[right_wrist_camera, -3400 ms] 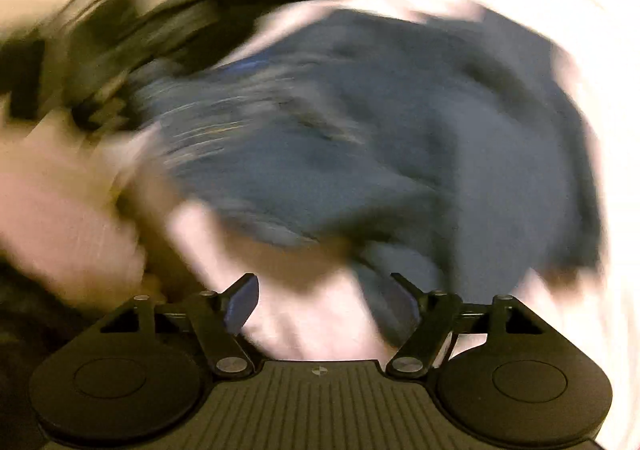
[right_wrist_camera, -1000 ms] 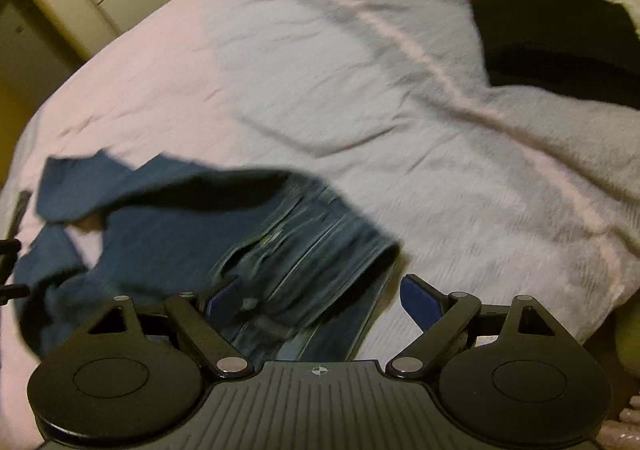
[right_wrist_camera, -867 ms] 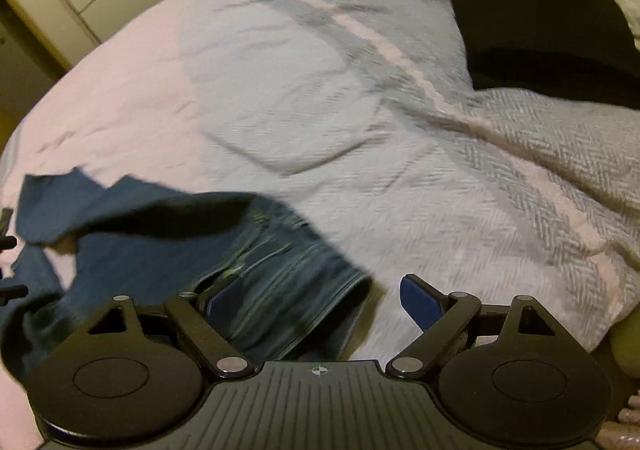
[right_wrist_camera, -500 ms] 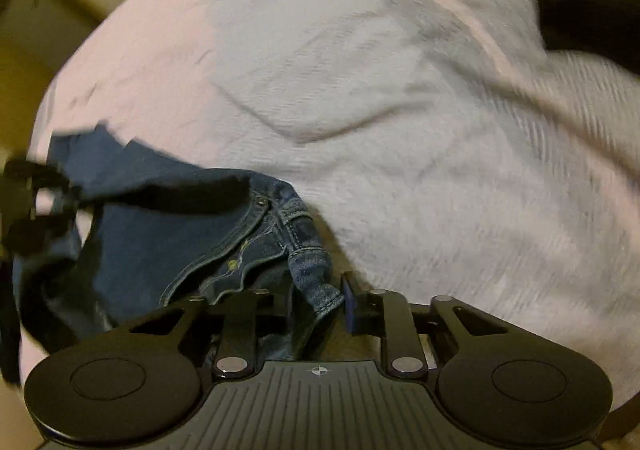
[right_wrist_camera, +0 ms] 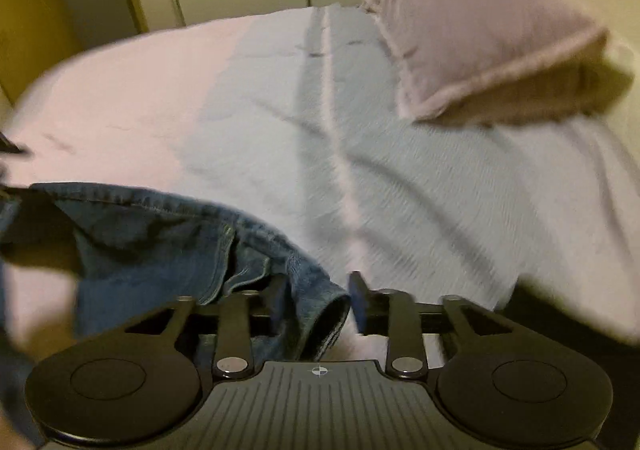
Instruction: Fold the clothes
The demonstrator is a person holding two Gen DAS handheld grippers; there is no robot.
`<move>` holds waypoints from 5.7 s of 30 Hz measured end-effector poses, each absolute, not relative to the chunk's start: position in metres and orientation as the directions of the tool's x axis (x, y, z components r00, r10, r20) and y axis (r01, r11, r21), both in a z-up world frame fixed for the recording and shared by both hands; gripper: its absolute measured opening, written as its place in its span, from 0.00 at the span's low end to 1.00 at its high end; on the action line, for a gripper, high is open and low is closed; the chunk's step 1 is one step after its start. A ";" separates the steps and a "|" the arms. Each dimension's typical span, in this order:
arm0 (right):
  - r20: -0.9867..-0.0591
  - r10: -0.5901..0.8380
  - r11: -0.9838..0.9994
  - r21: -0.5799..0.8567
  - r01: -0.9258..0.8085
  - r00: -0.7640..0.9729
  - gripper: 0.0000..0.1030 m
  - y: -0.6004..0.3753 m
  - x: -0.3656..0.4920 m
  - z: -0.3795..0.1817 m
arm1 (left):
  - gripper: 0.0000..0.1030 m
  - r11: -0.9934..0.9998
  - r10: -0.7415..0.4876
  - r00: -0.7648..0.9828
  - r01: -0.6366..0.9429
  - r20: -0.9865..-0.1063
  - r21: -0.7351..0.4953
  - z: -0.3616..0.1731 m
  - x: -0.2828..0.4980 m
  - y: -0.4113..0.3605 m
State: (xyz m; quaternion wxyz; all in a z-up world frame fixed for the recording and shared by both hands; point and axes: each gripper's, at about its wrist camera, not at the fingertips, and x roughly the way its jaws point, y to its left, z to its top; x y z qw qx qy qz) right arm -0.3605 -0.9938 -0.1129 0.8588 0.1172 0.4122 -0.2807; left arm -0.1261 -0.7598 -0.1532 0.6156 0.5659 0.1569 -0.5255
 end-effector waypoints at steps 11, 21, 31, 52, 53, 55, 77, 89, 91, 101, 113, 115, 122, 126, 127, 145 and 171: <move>-0.810 -0.204 0.854 0.127 0.504 0.550 0.47 -0.848 -0.414 -0.152 | 0.52 -0.262 -0.281 0.455 0.811 -0.845 0.524 -0.192 -0.099 -0.565; -0.906 -0.095 0.965 0.019 0.263 0.414 0.65 -0.650 -0.365 -0.194 | 0.64 -0.471 -0.317 0.489 0.663 -0.813 0.583 -0.267 -0.042 -0.463; -0.949 -0.185 0.980 -0.197 -0.024 0.254 0.75 -0.562 -0.304 -0.242 | 0.12 -0.559 -0.230 0.321 0.729 -0.918 0.395 -0.305 0.050 -0.468; -0.797 -0.411 -0.110 0.525 0.844 0.442 0.75 -0.707 -0.538 -0.294 | 0.03 -0.486 -0.215 0.436 0.728 -0.874 0.483 -0.265 -0.059 -0.339; -0.780 -0.423 -0.137 0.558 0.819 0.461 0.75 -0.712 -0.542 -0.298 | 0.03 -0.486 -0.206 0.452 0.722 -0.868 0.492 -0.264 -0.060 -0.341; -0.775 -0.425 -0.210 0.587 0.782 0.467 0.54 -0.717 -0.553 -0.299 | 0.03 -0.486 -0.193 0.485 0.708 -0.853 0.512 -0.259 -0.063 -0.333; -0.906 -0.314 0.161 0.243 0.957 0.283 0.24 -0.804 -0.587 -0.199 | 0.09 -0.507 0.008 0.417 0.785 -0.909 0.356 -0.248 -0.213 -0.252; -0.922 -0.316 0.232 0.152 0.961 0.223 0.49 -0.756 -0.553 -0.177 | 0.35 -0.098 0.015 0.432 0.898 -0.902 0.429 -0.224 -0.103 -0.232; -0.931 -0.272 0.263 0.169 0.950 0.241 0.49 -0.744 -0.530 -0.178 | 0.42 -0.075 -0.007 0.410 0.909 -0.912 0.410 -0.233 -0.081 -0.241; -0.947 -0.150 0.530 0.166 0.832 0.285 0.51 -0.684 -0.397 -0.184 | 0.44 -0.146 -0.030 0.098 0.984 -0.995 0.101 -0.292 0.002 -0.272; -0.948 -0.067 0.610 0.208 0.765 0.311 0.52 -0.650 -0.310 -0.195 | 0.06 -0.201 -0.071 0.144 0.967 -0.987 0.155 -0.258 0.024 -0.260; -0.948 -0.064 0.614 0.210 0.761 0.313 0.52 -0.649 -0.307 -0.193 | 0.09 -0.194 -0.037 0.140 0.970 -0.989 0.144 -0.264 0.027 -0.264; -0.935 -0.148 0.656 0.151 0.740 0.322 0.53 -0.653 -0.302 -0.176 | 0.18 -0.240 -0.112 0.227 0.939 -0.968 0.248 -0.238 0.053 -0.298; -0.922 -0.182 0.663 0.142 0.735 0.342 0.54 -0.657 -0.294 -0.171 | 0.34 -0.246 -0.276 0.275 0.906 -0.921 0.345 -0.226 0.061 -0.353; -0.920 -0.182 0.672 0.141 0.727 0.347 0.54 -0.658 -0.291 -0.171 | 0.37 -0.236 -0.312 0.272 0.906 -0.910 0.351 -0.227 0.061 -0.370; -0.903 -0.212 0.957 -0.116 0.265 0.372 0.56 -0.695 -0.195 -0.228 | 0.04 -0.332 -0.453 0.405 0.750 -0.794 0.572 -0.264 0.060 -0.519; -0.879 -0.188 0.951 -0.051 0.306 0.438 0.57 -0.679 -0.211 -0.199 | 0.49 -0.058 -0.190 0.684 0.709 -0.705 0.703 -0.203 0.177 -0.504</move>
